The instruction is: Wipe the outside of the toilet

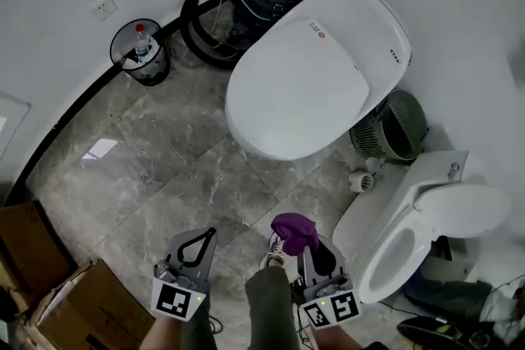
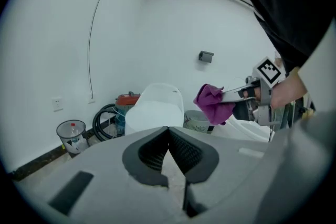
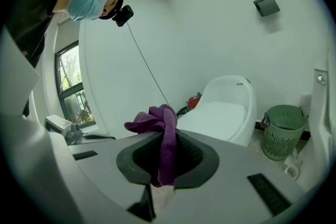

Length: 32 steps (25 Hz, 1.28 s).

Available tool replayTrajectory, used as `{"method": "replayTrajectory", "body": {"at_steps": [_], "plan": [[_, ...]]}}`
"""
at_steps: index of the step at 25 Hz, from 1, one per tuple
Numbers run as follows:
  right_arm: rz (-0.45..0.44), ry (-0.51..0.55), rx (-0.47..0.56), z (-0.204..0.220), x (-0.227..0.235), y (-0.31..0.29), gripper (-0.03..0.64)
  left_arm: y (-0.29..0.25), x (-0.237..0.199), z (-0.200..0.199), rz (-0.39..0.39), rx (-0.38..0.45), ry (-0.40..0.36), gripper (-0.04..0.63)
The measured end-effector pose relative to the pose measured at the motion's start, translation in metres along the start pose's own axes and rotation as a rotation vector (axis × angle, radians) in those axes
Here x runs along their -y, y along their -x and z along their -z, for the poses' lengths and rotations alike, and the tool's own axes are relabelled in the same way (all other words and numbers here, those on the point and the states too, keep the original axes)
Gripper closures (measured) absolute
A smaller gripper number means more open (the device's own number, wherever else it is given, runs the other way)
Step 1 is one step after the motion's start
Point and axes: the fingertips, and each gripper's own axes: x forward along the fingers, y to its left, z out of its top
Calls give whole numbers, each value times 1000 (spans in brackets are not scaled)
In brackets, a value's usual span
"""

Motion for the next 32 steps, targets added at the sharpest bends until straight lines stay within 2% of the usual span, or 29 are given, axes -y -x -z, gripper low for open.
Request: {"method": "replayTrajectory", "body": {"at_steps": [5, 9, 13, 16, 21, 28, 32], "plan": [[-9, 50, 44, -93, -19, 25, 575, 43, 5, -91, -42, 18, 30, 591], [-32, 62, 101, -158, -41, 28, 575, 72, -8, -161, -74, 70, 45, 591], [-51, 55, 103, -210, -76, 58, 575, 119, 1, -218, -62, 67, 75, 591], [-67, 63, 125, -237, -102, 75, 575, 152, 4, -254, -50, 84, 66, 591], [-87, 59, 164, -272, -131, 97, 575, 195, -2, -299, -88, 118, 8, 591], [-122, 102, 171, -303, -171, 112, 575, 253, -9, -341, -126, 178, -53, 591], [-134, 108, 209, -317, -196, 123, 575, 281, -9, -357, -126, 204, -86, 591]]}}
